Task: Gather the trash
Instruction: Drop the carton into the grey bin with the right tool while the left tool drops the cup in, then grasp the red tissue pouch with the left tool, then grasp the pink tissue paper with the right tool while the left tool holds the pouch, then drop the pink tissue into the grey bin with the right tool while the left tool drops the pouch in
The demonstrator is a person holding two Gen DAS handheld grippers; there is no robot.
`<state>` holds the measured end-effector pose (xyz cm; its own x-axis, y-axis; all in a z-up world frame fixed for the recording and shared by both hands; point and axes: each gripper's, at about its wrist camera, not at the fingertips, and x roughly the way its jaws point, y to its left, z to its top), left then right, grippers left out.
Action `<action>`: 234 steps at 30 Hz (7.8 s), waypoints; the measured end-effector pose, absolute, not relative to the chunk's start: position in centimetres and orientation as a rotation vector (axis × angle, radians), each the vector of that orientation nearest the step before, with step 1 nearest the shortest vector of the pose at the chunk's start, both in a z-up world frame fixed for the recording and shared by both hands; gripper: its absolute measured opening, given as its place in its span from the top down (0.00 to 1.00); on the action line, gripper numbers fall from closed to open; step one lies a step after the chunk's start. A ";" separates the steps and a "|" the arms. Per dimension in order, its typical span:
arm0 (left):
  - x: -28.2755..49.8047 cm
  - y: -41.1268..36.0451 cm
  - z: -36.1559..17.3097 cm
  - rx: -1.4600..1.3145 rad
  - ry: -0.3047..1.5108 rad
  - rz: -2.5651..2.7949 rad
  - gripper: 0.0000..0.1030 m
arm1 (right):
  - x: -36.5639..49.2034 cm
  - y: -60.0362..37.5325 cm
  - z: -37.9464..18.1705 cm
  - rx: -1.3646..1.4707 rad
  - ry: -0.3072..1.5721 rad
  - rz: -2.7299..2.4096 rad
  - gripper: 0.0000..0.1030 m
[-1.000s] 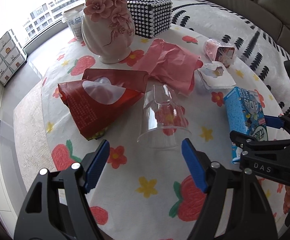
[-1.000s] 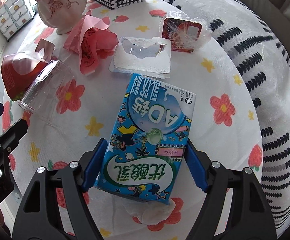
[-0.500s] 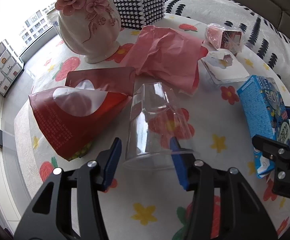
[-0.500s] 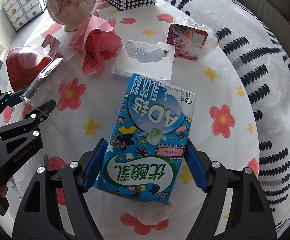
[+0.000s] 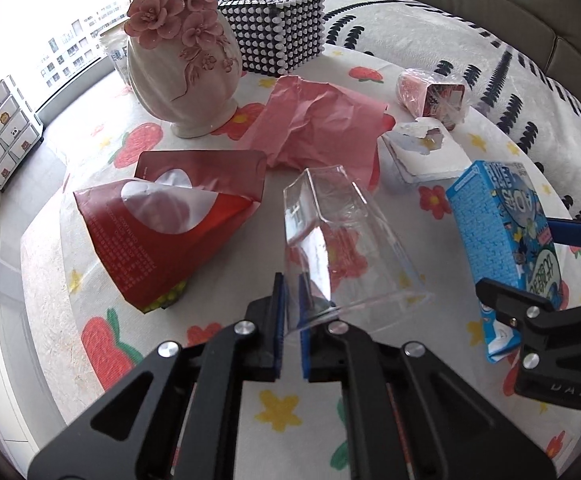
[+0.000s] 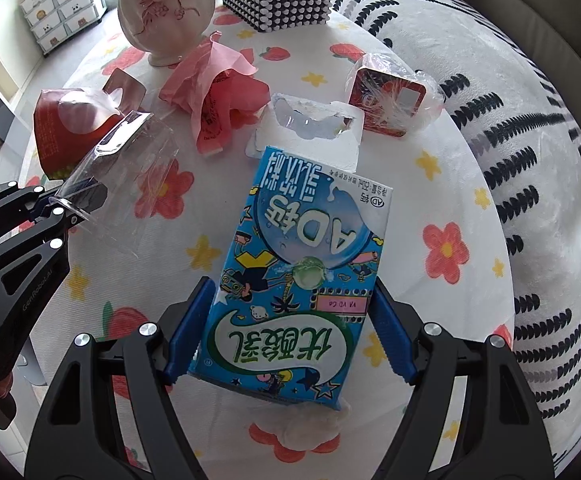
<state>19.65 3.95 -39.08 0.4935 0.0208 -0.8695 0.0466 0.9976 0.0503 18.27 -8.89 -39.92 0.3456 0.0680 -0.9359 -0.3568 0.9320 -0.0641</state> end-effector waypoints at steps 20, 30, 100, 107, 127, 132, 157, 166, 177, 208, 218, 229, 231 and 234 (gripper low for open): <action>-0.3 21.2 -33.3 -0.103 1.080 0.328 0.93 | 7.0 8.6 -34.6 -0.401 1.123 0.630 0.29; -11.6 28.8 -32.1 -0.190 1.111 0.517 0.93 | 0.5 21.2 -33.7 -0.477 1.080 0.879 0.28; 19.7 13.5 -33.0 -0.182 1.004 0.154 0.30 | 25.1 -3.9 -31.2 -0.301 1.062 0.429 0.23; 23.8 14.8 -35.5 -0.194 1.046 0.116 0.33 | 25.1 -4.4 -32.3 -0.275 1.094 0.364 0.23; 24.4 14.7 -36.2 -0.214 1.066 0.013 0.83 | 28.2 -1.8 -35.7 -0.288 1.127 0.330 0.31; 23.9 15.2 -36.1 -0.230 1.062 0.019 0.83 | 29.5 -1.5 -37.7 -0.286 1.153 0.311 0.34; 18.0 18.7 -34.2 -0.225 1.042 0.126 0.83 | 24.3 2.2 -33.8 -0.363 1.081 0.524 1.00; 10.0 23.3 -33.6 -0.290 1.044 0.280 0.83 | 17.2 8.5 -32.4 -0.486 1.046 0.745 1.00; -3.2 29.2 -33.8 -0.411 1.056 0.531 0.83 | 7.3 18.4 -32.4 -0.596 1.018 1.047 1.00; -12.6 28.6 -36.1 -0.463 1.100 0.669 0.83 | -0.7 23.4 -35.3 -0.822 1.052 1.174 0.76; -9.7 27.0 -36.9 -0.446 1.124 0.640 0.80 | 2.1 20.5 -34.4 -0.757 1.063 1.100 0.76; -7.0 25.0 -36.7 -0.392 1.137 0.631 0.45 | 5.6 16.2 -33.9 -0.679 1.086 1.009 0.75; -6.1 24.4 -36.0 -0.372 1.125 0.626 0.40 | 6.4 15.0 -33.7 -0.654 1.087 0.977 0.70; -4.5 23.3 -35.4 -0.354 1.122 0.601 0.40 | 8.1 12.9 -33.4 -0.613 1.091 0.920 0.68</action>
<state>-4.54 23.28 -35.43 0.3007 0.2693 -0.9149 -0.6124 0.7899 0.0313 8.09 12.92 -33.41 0.1710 0.3200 -0.9318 -0.8644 0.5027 0.0140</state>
